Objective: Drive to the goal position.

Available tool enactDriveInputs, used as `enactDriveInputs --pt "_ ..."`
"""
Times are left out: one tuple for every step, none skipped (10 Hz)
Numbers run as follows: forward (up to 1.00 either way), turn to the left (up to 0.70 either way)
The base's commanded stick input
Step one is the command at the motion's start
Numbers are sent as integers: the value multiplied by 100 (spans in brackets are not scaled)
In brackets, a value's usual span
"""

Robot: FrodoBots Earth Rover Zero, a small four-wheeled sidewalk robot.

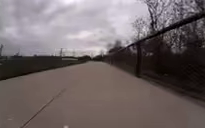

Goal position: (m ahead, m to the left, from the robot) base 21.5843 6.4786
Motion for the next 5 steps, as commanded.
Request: enactDriveInputs --pt "100 0" --pt "100 0" --pt "100 0" --pt "100 0" --pt "100 0"
